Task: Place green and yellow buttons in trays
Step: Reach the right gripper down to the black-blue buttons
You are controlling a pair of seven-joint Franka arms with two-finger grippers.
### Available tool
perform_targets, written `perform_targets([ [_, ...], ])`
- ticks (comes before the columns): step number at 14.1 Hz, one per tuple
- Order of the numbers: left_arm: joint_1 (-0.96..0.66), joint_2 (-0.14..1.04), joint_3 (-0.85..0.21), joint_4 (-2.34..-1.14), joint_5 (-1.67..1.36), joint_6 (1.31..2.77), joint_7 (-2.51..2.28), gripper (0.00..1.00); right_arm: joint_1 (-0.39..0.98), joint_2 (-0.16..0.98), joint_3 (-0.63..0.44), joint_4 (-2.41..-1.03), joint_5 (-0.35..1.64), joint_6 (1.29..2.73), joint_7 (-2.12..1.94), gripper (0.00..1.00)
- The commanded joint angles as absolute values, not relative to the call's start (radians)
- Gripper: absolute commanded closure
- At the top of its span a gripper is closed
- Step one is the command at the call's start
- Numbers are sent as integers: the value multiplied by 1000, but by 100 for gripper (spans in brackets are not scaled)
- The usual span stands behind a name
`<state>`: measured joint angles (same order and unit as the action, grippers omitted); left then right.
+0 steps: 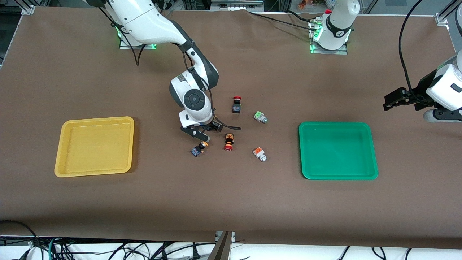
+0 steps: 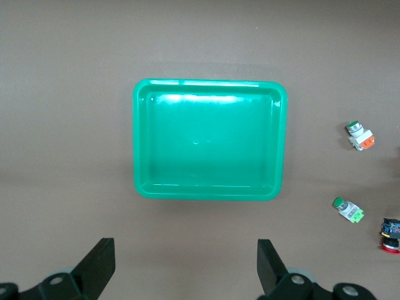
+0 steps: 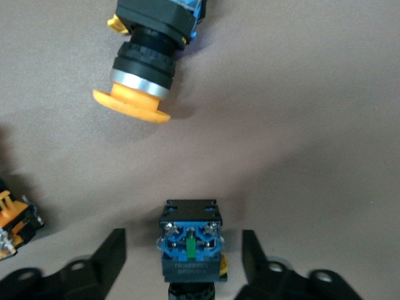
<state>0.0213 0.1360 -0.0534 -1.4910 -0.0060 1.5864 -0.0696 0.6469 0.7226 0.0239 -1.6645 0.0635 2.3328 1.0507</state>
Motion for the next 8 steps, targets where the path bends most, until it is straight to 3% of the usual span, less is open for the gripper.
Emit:
perform_targets([
  [1, 21, 150, -54, -1462, -6, 1580, -58, 0, 652, 709, 12, -1677, 67, 2339, 1051, 100],
  [4, 18, 155, -54, -1462, -2, 1580, -64, 0, 623, 648, -5, -1669, 66, 2306, 1000, 100],
  [8, 23, 167, -52, -1460, 3, 1580, -57, 0, 496, 552, -47, -1632, 66, 2045, 665, 100],
])
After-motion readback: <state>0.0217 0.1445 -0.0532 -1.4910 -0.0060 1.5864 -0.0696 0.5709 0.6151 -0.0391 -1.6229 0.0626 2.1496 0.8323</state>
